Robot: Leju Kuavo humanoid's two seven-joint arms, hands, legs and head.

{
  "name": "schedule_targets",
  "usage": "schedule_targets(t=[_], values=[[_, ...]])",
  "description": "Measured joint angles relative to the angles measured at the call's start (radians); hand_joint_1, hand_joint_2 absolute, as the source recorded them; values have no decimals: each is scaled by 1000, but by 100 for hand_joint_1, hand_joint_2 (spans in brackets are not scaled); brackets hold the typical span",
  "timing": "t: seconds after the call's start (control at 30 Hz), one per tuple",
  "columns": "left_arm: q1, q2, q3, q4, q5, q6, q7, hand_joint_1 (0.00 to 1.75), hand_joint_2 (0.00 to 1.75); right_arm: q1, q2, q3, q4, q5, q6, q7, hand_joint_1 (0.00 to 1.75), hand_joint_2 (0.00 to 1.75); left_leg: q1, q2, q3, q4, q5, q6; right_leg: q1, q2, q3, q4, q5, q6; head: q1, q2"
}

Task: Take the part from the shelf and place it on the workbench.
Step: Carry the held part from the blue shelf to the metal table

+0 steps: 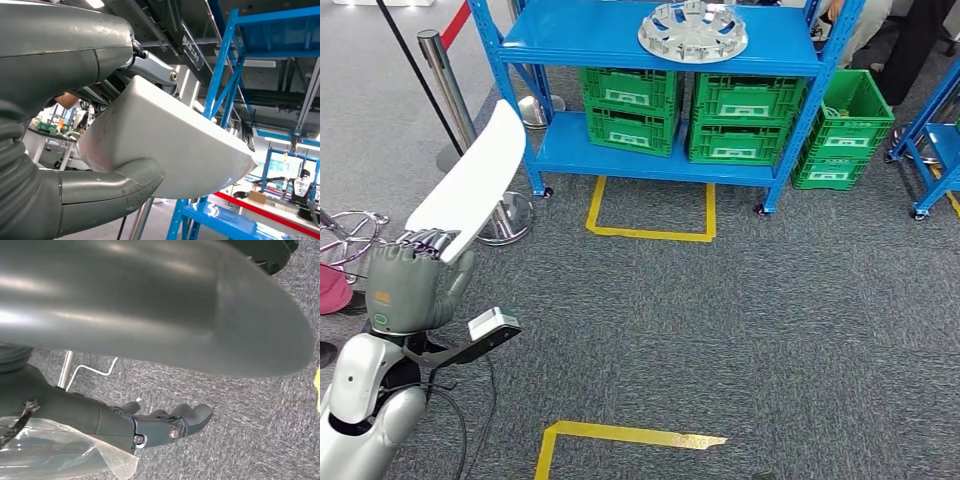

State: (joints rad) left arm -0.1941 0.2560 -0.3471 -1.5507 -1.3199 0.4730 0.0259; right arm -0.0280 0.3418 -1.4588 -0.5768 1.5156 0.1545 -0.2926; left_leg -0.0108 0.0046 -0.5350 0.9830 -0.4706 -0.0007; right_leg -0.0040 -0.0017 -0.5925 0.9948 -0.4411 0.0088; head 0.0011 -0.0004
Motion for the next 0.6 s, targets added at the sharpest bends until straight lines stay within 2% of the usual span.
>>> schedule_targets(t=[0.17,0.23,0.3,0.33,0.37,0.43,0.47,0.5,0.53,0.57,0.6], values=[[0,0,0,0,0,0,0,175,175,1,-1,6,0,-4,-3,1,0,0,0,0,0,0,0,0,-1,0,0,-1,1,0,0,0],[-1,2,1,0,-1,0,0,175,175,3,-1,13,0,-13,-9,5,0,0,-2,-1,-1,-2,2,10,-3,-2,4,-7,6,9,-1,0],[-3,3,2,0,-1,0,0,175,175,6,-2,24,0,-22,-14,8,0,0,2,-2,6,-22,17,28,-5,-2,0,-8,1,18,-1,0],[-5,3,3,0,-2,0,0,175,175,7,-3,31,0,-26,-16,10,0,0,5,-3,9,-34,25,34,-5,-1,-11,13,-17,21,0,0],[-5,2,4,0,-2,0,0,175,175,9,-4,37,-1,-32,-17,11,0,0,8,-5,11,-42,31,37,-6,0,-32,58,-47,22,1,0],[-5,2,4,0,-2,0,0,175,175,15,-6,50,-1,-45,-20,15,0,0,9,-13,6,-43,34,37,-10,1,-88,194,-117,29,1,0],[-3,1,4,1,-3,0,0,175,175,18,-7,57,-1,-54,-20,17,0,0,10,-19,4,-42,35,35,-13,1,-110,247,-137,34,0,0],[-2,1,4,2,-3,0,0,175,175,22,-8,65,-2,-63,-20,19,0,0,13,-26,2,-41,35,31,-17,1,-115,267,-139,39,0,0],[-1,1,4,2,-3,0,0,175,175,25,-9,74,-2,-72,-20,22,0,0,17,-36,0,-37,34,26,-21,2,-98,243,-120,44,0,0],[-1,0,4,3,-3,0,0,175,175,28,-10,82,-3,-79,-20,23,0,0,22,-46,-2,-30,31,18,-26,6,-62,182,-88,50,1,0],[-2,0,4,3,-3,0,0,175,175,30,-11,90,-3,-85,-20,25,0,0,27,-56,-6,-21,26,8,-32,25,-22,116,-68,56,1,0]])
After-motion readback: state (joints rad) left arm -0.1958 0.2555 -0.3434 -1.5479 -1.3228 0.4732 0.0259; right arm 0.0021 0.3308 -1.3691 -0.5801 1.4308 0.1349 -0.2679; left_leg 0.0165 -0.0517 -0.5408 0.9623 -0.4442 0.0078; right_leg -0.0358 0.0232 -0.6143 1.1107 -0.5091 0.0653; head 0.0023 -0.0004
